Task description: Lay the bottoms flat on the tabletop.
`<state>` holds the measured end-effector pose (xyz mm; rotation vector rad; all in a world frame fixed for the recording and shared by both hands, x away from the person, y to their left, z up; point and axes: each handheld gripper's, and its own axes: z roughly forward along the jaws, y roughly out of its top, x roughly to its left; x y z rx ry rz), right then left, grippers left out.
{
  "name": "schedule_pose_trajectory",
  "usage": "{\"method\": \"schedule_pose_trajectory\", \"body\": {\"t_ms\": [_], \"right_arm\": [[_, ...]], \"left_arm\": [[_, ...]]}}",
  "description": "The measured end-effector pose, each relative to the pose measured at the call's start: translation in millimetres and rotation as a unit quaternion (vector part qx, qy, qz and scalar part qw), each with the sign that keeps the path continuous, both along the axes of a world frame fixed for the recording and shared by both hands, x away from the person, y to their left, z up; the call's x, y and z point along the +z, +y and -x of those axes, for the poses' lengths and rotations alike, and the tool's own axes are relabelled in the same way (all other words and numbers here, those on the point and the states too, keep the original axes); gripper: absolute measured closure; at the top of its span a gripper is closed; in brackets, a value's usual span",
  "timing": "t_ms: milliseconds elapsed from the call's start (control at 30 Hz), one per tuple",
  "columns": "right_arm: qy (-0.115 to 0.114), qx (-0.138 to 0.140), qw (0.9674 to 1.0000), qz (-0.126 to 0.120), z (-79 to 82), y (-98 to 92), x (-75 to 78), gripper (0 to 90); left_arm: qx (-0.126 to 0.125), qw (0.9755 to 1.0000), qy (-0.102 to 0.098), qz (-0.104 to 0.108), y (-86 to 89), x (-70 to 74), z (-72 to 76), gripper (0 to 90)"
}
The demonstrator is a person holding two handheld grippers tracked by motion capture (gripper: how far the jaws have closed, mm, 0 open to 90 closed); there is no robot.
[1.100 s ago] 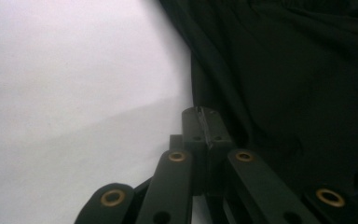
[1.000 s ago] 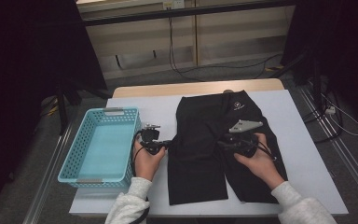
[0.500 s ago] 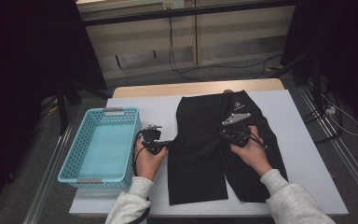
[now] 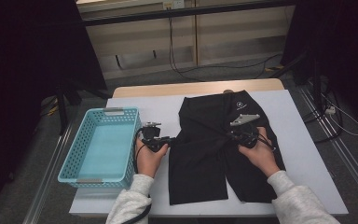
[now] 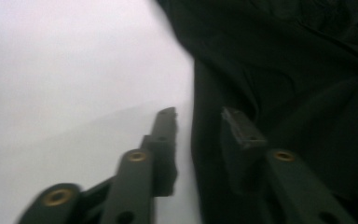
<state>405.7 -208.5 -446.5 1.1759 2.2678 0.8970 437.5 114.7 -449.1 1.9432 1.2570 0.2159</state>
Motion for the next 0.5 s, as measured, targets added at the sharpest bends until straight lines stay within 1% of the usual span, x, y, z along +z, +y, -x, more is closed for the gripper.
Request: {"method": "schedule_pose_trajectory", "body": {"t_ms": [33,67,100,133,167,200,233,267,300,367,400,433,500], "right_arm": [[0.001,-0.002,1.0000,-0.001,0.1,-0.3,-0.1,89.5],[0.002,-0.001,1.0000,-0.005,0.4,-0.5,0.0,89.5],[0.003,-0.002,1.0000,-0.005,0.6,-0.6,-0.1,89.5],[0.000,-0.001,1.0000,-0.005,0.5,-0.8,-0.5,89.4],[0.001,0.000,1.0000,-0.007,0.6,-1.0,-0.4,89.4],[0.002,-0.001,1.0000,-0.009,1.0,-1.0,-0.3,89.4],[0.002,0.000,0.9999,-0.010,1.2,-1.1,0.0,89.4],[0.001,0.000,0.9999,-0.011,1.5,-1.1,0.5,89.4],[0.000,0.001,0.9999,-0.013,1.7,-0.9,0.6,89.4],[0.000,0.001,0.9999,-0.013,2.3,-0.3,1.1,89.3],[0.000,0.002,0.9999,-0.013,2.4,-0.2,1.1,89.3],[0.001,0.002,0.9999,-0.015,2.6,-0.1,1.3,89.3],[0.000,0.002,0.9998,-0.017,3.0,0.0,2.0,89.3]], "left_arm": [[-0.003,1.0000,-0.003,-0.004,-3.0,-1.8,-3.0,60.3],[-0.006,1.0000,-0.001,-0.007,-5.8,-4.1,-6.4,60.3],[-0.003,0.9999,-0.002,-0.013,-8.9,-7.1,-9.9,59.4],[-0.009,0.9999,-0.005,-0.012,-12.5,-9.8,-12.6,57.6],[-0.016,0.9998,-0.011,-0.011,-15.6,-10.9,-15.0,58.9],[-0.017,0.9996,-0.012,-0.017,-18.6,-10.7,-16.5,60.0],[-0.020,0.9993,-0.014,-0.029,-21.2,-9.9,-17.4,65.0],[-0.020,0.9992,-0.008,-0.033,-23.0,-9.1,-18.3,70.3],[-0.020,0.9993,0.000,-0.031,-24.6,-8.8,-19.0,73.3],[-0.018,0.9995,0.022,-0.017,-26.5,-9.1,-20.1,85.1],[-0.013,0.9995,0.029,-0.008,-26.7,-9.3,-20.5,88.3],[-0.013,0.9993,0.034,-0.007,-26.1,-8.7,-20.9,89.5],[-0.011,0.9992,0.036,-0.009,-26.6,-7.6,-19.9,90.0]]}}
